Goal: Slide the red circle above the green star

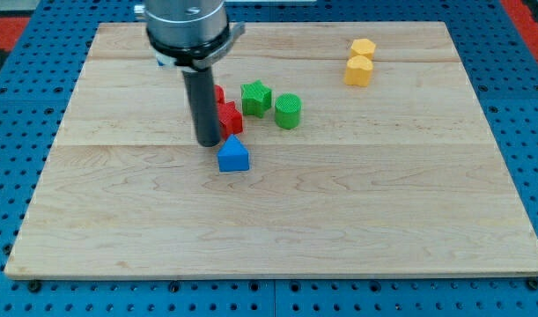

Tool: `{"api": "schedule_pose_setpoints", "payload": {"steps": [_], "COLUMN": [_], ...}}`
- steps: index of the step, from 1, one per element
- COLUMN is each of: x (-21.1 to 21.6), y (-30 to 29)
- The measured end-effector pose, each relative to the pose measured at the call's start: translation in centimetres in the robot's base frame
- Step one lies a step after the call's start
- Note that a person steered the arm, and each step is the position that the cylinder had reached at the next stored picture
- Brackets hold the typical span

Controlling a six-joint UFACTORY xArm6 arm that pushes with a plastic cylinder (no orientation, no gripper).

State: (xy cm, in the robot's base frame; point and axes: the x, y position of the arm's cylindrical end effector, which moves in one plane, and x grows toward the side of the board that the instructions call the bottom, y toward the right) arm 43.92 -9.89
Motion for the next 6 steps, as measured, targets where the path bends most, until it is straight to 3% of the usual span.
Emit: {"api": "schedule_pose_setpoints", "payload": {"steps": [1, 2, 4, 5, 6], "x": [-1.7, -6.6, -8.4, -11.3, -10.5], "y": [-1.1, 0.9, -2.4, 0.9, 4.6]}}
